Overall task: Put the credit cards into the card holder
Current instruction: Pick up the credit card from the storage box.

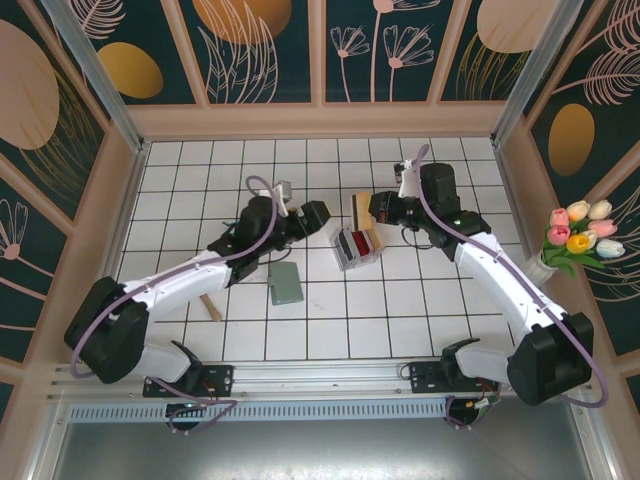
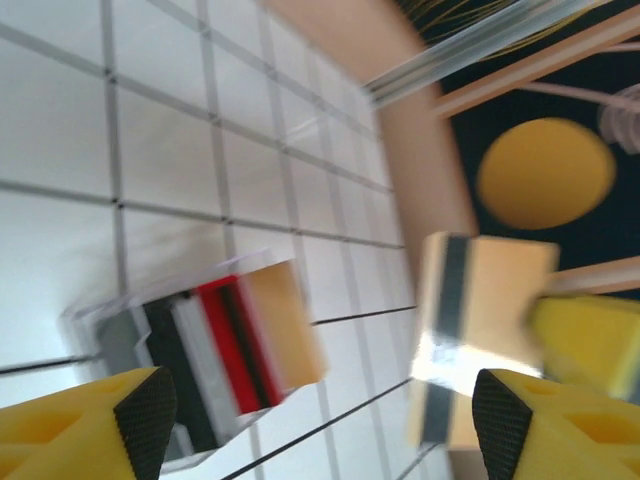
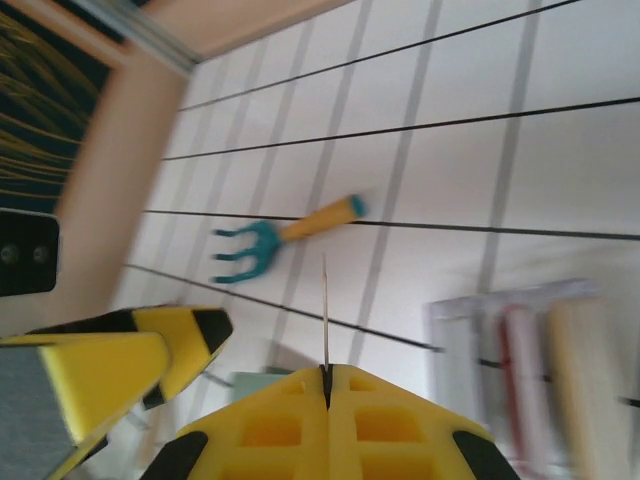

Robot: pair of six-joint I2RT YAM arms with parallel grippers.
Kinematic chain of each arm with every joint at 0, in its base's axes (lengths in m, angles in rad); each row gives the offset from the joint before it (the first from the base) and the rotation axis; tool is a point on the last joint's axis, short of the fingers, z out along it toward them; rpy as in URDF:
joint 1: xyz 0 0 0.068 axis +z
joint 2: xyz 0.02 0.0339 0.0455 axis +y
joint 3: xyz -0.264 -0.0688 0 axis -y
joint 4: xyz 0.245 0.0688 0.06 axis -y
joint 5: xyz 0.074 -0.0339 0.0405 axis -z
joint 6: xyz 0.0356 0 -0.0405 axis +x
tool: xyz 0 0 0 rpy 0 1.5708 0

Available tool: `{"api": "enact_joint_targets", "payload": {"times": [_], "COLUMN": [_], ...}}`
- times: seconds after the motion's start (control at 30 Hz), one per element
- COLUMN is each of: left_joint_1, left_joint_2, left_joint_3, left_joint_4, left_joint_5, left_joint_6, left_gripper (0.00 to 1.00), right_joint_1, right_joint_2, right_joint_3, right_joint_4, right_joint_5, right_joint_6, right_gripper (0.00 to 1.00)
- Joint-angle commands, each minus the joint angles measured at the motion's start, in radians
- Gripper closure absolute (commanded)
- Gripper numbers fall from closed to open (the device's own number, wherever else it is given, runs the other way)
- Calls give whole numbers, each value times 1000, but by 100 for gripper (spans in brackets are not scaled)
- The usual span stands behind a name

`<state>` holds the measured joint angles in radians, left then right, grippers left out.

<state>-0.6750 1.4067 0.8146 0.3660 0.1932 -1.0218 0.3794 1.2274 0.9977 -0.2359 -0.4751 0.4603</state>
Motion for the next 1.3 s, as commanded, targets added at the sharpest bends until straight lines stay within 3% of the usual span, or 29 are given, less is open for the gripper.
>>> {"api": "enact_joint_targets", "payload": {"times": [0.0, 0.13, 0.23, 0.47, 0.57, 0.63, 0.77, 0.97, 1.03, 1.1, 1.13, 1.17, 1.2, 1.27], "left_joint_1": [28, 36, 40, 41, 43, 45, 52, 54, 56, 58, 57, 58, 57, 58], "left_joint_2": [7, 39, 54, 43, 30, 20, 16, 34, 42, 33, 23, 8, -12, -63], "left_joint_3": [-18, -8, -8, -27, -38, -40, -40, -40, -49, -53, -54, -53, -53, -53], "left_joint_4": [155, 241, 327, 387, 392, 386, 384, 417, 444, 406, 356, 307, 239, 67], "left_joint_5": [160, 255, 308, 331, 325, 322, 338, 382, 391, 368, 347, 323, 293, 204], "left_joint_6": [12, -20, -54, -76, -79, -79, -81, -109, -131, -121, -103, -84, -54, 2], "left_gripper": [20, 22, 29, 71, 90, 97, 98, 96, 95, 86, 77, 75, 74, 57], "right_joint_1": [-2, -2, -3, -7, -8, -10, -10, -16, -16, -16, -16, -14, -10, 13], "right_joint_2": [-6, -1, 15, 36, 48, 56, 70, 83, 86, 77, 74, 71, 65, 58], "right_joint_3": [-23, -44, -49, -56, -59, -63, -60, -54, -51, -54, -51, -45, -44, -30], "right_joint_4": [214, 295, 322, 337, 350, 365, 381, 383, 367, 350, 336, 310, 283, 192], "right_joint_5": [-207, -271, -304, -324, -369, -412, -502, -554, -535, -512, -496, -469, -426, -283], "right_joint_6": [157, 213, 238, 248, 246, 245, 229, 208, 199, 181, 170, 156, 140, 100], "right_gripper": [100, 100, 100, 99, 95, 87, 80, 79, 90, 95, 98, 98, 99, 99]}}
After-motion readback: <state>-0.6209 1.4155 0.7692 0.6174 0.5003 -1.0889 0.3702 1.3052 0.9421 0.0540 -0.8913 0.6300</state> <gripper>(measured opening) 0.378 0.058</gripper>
